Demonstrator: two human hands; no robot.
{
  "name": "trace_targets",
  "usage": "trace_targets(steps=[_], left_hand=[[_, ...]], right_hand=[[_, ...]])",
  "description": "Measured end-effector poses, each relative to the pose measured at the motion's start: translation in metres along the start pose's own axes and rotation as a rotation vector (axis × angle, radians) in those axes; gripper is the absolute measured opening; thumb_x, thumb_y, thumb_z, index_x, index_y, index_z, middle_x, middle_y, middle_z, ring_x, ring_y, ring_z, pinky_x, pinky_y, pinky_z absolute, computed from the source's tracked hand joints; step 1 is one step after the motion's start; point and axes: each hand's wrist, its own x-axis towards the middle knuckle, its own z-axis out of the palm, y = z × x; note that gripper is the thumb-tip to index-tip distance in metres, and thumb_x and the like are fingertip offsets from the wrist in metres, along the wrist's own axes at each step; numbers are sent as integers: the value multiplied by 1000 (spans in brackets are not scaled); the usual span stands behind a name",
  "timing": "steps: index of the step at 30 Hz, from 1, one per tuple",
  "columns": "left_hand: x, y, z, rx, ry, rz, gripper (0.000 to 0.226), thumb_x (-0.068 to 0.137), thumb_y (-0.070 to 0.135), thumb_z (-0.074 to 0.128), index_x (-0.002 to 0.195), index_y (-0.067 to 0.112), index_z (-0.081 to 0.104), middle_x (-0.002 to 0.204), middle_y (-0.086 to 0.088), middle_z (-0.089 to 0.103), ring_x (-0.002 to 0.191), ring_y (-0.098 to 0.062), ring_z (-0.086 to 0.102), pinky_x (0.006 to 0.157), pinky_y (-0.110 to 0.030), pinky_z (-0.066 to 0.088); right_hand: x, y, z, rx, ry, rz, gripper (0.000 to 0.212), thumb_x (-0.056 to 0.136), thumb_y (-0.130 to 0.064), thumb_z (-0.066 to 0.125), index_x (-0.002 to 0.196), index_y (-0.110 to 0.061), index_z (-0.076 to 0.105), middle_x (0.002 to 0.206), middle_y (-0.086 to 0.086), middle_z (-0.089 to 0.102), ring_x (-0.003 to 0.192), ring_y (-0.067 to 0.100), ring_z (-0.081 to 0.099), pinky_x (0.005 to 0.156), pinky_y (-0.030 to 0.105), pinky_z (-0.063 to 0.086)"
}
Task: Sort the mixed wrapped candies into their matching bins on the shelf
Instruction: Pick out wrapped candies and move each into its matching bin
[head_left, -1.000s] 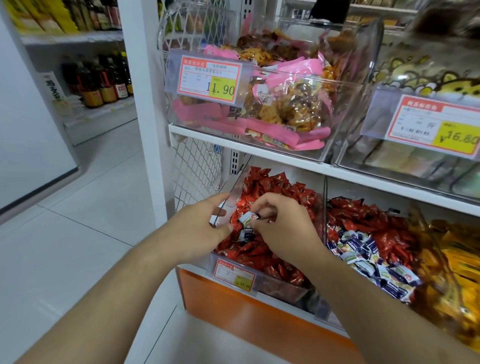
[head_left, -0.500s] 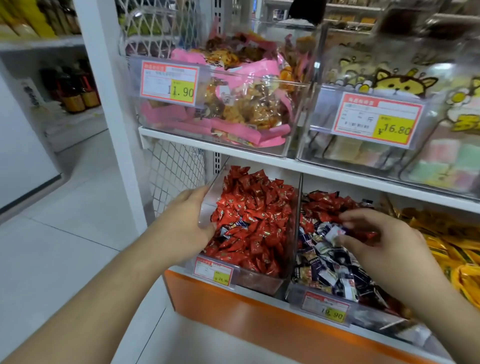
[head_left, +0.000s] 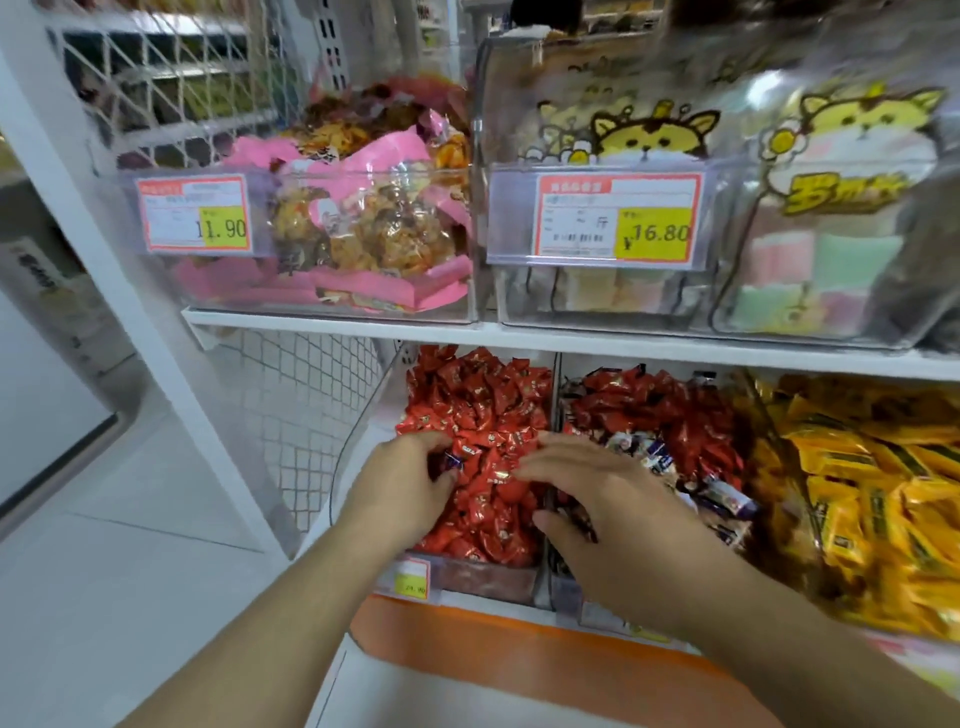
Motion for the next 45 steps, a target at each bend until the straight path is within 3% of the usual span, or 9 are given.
trace_targets(steps=[4, 10, 18, 22, 27, 32, 37, 41, 45], left_hand=[[11, -2, 1, -14, -31, -66, 46, 90, 25, 76, 135, 32, 67, 130, 4, 70, 120, -16, 64, 98, -21, 46], [12, -2, 2, -37, -80, -75, 33, 87, 37, 81, 118, 37, 71, 93, 17, 63, 76, 4, 55, 55, -5, 32], [8, 2, 2, -51, -86, -95, 18, 88, 33, 79, 105, 33, 75, 106, 13, 66, 79, -1, 55, 54, -6, 31], [5, 2, 0, -137, -35, -105, 12, 89, 25, 77, 79, 32, 75, 84, 13, 72, 70, -1, 63, 49, -8, 41], [2, 1, -8, -343, -1, -178, 18, 85, 20, 79, 74, 34, 78, 76, 13, 75, 62, -4, 68, 52, -19, 50], [-7, 7, -22, -466, 68, -187, 13, 86, 16, 80, 79, 27, 79, 81, 6, 77, 36, 0, 46, 39, -13, 32], [-21, 22, -41, -568, 138, -127, 14, 87, 20, 82, 83, 34, 79, 80, 7, 77, 68, -15, 70, 59, -20, 50], [-38, 45, -57, -697, 68, -27, 11, 86, 23, 83, 88, 33, 81, 81, -5, 77, 83, -19, 72, 80, -27, 53], [-50, 65, -56, -787, -54, 34, 12, 85, 16, 84, 91, 26, 81, 82, -6, 79, 86, -21, 76, 89, -36, 57]], right_hand=[[-1, 3, -1, -1, 14, -14, 43, 105, -33, 56, 147, -37, 51, 155, -24, 41, 147, -10, 11, 103, -6, -6], [0, 0, -4, 17, 19, -48, 37, 104, -26, 58, 140, -29, 58, 146, -16, 53, 141, -6, 20, 99, -8, -4], [-2, -2, 1, 19, 16, -42, 32, 101, -23, 60, 133, -25, 64, 141, -16, 56, 141, -7, 25, 104, -6, 0], [-1, -2, 3, 10, 23, -30, 34, 102, -27, 59, 136, -29, 61, 144, -21, 52, 146, -9, 20, 107, -4, 0], [0, -2, 4, 0, 16, -20, 34, 103, -29, 58, 137, -30, 60, 144, -21, 51, 145, -9, 20, 106, -4, 0], [0, 0, 5, 3, 31, -15, 36, 103, -30, 57, 139, -29, 59, 147, -22, 50, 147, -8, 19, 110, 0, 0], [-1, -2, 6, 18, 69, 19, 42, 104, -31, 57, 145, -35, 51, 152, -21, 44, 150, -5, 18, 125, 23, 18], [1, -8, 2, 108, 172, 98, 58, 101, -34, 62, 153, -38, 38, 155, -21, 39, 143, -3, 31, 106, -1, 17], [3, -12, -5, 226, 303, 115, 43, 96, -36, 70, 136, -40, 56, 124, -23, 60, 116, -5, 53, 98, 10, 40]])
